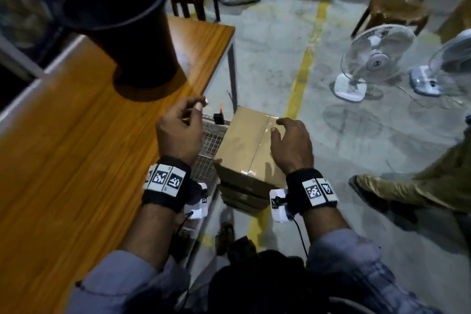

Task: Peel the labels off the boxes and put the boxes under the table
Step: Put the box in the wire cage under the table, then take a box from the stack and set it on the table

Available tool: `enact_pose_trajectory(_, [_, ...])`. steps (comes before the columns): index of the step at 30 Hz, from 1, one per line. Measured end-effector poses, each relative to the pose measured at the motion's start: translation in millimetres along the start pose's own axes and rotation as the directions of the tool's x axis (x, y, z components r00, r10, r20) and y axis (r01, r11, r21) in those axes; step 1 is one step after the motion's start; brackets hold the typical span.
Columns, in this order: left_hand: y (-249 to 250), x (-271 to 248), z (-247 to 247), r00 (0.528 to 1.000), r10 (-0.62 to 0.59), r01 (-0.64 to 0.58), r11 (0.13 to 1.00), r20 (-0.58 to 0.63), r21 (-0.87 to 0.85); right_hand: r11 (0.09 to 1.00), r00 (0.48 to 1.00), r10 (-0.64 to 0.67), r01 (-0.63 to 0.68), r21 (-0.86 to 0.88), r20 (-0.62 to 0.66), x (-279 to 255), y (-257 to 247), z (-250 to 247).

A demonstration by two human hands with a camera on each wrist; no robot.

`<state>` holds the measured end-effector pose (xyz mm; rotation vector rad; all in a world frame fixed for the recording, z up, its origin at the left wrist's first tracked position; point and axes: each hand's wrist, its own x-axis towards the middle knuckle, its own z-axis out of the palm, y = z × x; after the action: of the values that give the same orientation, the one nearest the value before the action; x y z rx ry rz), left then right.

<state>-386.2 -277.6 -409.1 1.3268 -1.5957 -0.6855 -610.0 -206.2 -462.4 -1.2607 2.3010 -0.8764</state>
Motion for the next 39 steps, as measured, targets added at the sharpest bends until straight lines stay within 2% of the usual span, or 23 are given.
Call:
enact_pose_trajectory(3, [21.5,-19.6,-40.3,0.99,-0.016,0.01,0.999,-0.138,-0.044,0.976,0.975,-0.218,0.216,0.032,0.046,-16.8,-38.9,-13.1])
enact_pose_trajectory(8, [56.5,-80.1,-108.2,0.935,-0.029,0.012,0.999,-0.354,-0.048,0.864,0.866,-0.496,0.487,0.128,0.058,-60.7,-97.8,-33.4])
enact_pose_trajectory(13, [66.4,-144.7,-179.5,0.835,-0.053,0.081,0.996,-0.547,0.026,0.71,0.721,-0.688,0.646,0.279,0.082,-117.4,-151.4,-31.8])
enact_pose_trajectory(16, [72.6,-179.4,-229.9,0.754,-0.019,0.104,0.99,-0.657,0.091,0.605,0.611,-0.785,0.718,0.345,0.106,-156.0,-189.6,-23.3])
enact_pose_trajectory(18, [77.2,-190.0,-254.3,0.722,0.003,0.112,0.986,-0.692,0.121,0.559,0.568,-0.817,0.739,0.377,0.099,-170.9,-212.0,-16.1])
enact_pose_trajectory(20, [83.9,-207.4,-290.9,0.664,0.047,0.12,0.978,-0.746,0.169,0.487,0.502,-0.861,0.768,0.416,0.08,-200.1,-242.8,-4.4])
enact_pose_trajectory(24, [97.3,-233.2,-364.6,0.576,0.178,0.093,0.955,-0.798,0.281,0.352,0.396,-0.918,0.796,0.493,0.015,-263.3,-306.5,16.0])
enact_pose_trajectory(28, [111.9,-266.7,-427.0,0.517,0.291,0.1,0.914,-0.805,0.394,0.262,0.338,-0.941,0.788,0.557,-0.036,-322.2,-354.4,35.1])
enact_pose_trajectory(32, [127.8,-298.8,-487.1,0.419,0.391,0.15,0.86,-0.819,0.487,0.192,0.296,-0.954,0.736,0.649,-0.054,-378.2,-396.6,45.6])
enact_pose_trajectory(36, [139.6,-310.1,-535.4,0.315,0.47,0.206,0.814,-0.825,0.543,0.125,0.218,-0.975,0.721,0.681,-0.052,-415.5,-441.8,48.5])
enact_pose_trajectory(39, [148.3,-313.5,-564.9,0.264,0.524,0.238,0.778,-0.81,0.581,0.057,0.155,-0.985,0.719,0.693,-0.079,-436.3,-475.2,45.3])
